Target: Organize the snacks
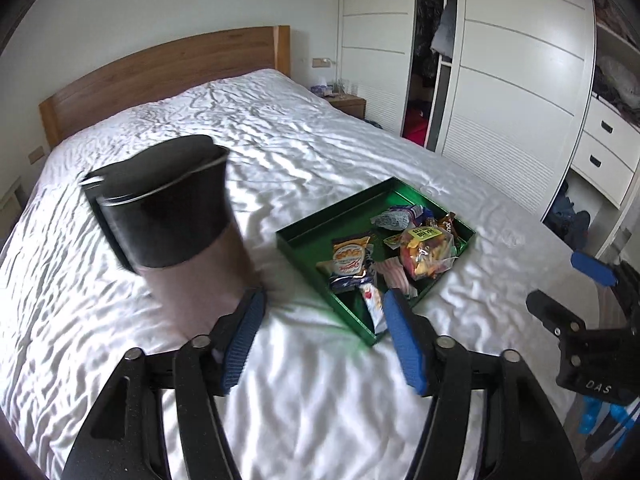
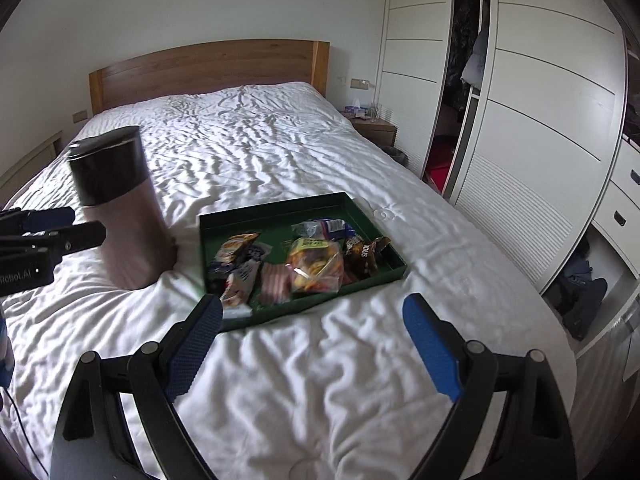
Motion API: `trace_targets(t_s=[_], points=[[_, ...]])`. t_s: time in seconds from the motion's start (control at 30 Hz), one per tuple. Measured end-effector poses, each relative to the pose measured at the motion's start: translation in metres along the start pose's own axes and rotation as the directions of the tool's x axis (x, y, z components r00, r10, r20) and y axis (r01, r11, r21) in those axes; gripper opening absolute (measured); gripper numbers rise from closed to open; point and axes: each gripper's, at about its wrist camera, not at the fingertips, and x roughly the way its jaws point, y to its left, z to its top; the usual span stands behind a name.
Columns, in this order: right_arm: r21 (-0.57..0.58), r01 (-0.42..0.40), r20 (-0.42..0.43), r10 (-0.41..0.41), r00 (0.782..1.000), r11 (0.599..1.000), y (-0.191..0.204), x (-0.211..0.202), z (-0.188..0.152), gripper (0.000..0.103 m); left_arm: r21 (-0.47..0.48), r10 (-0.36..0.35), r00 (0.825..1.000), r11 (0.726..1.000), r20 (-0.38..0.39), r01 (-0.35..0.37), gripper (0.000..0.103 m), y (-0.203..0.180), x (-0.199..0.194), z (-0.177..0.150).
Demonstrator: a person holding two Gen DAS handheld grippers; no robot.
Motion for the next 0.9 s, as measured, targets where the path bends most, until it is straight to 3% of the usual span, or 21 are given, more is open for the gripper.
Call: trace_targets(t_s=[0.13,0.27,0.37,0.47,0.9], points=[[-0.025,-0.012,0.013,0.012,1.000,1.000,0.023,-0.036,-0.015,0.103,-0.004,0.021,0.999,1.000,0.040,-0.021,0.068,0.012,-0.045,-0.022],[-0.031,-0.045,0.018,0.046,0.999,0.998,0.048,-0.073,-0.031,0.103,0.035,0.114,0.991,0.993,0.065,-0.117,0.071,0.017,-0.087,-0.053],[-0.036,-0.068,0.035,0.069,0.997,0.997,0.065,-0.102,-0.041,0.103,0.066,0.159,0.983,0.984,0.091,-0.165,0.084,0.018,-0.118,-0.081],[-0.045,-0.085,0.049,0.087,0.995,0.995,0.078,-0.127,-0.052,0.103,0.056,0.163,0.980,0.984,0.117,-0.170,0.094,0.023,-0.148,-0.107],[-0.018,-0.087,0.060,0.088,0.994,0.996,0.091,-0.196,-0.088,0.103,0.002,0.160,0.979,0.987,0.126,-0.161,0.094,0.040,-0.219,-0.171]])
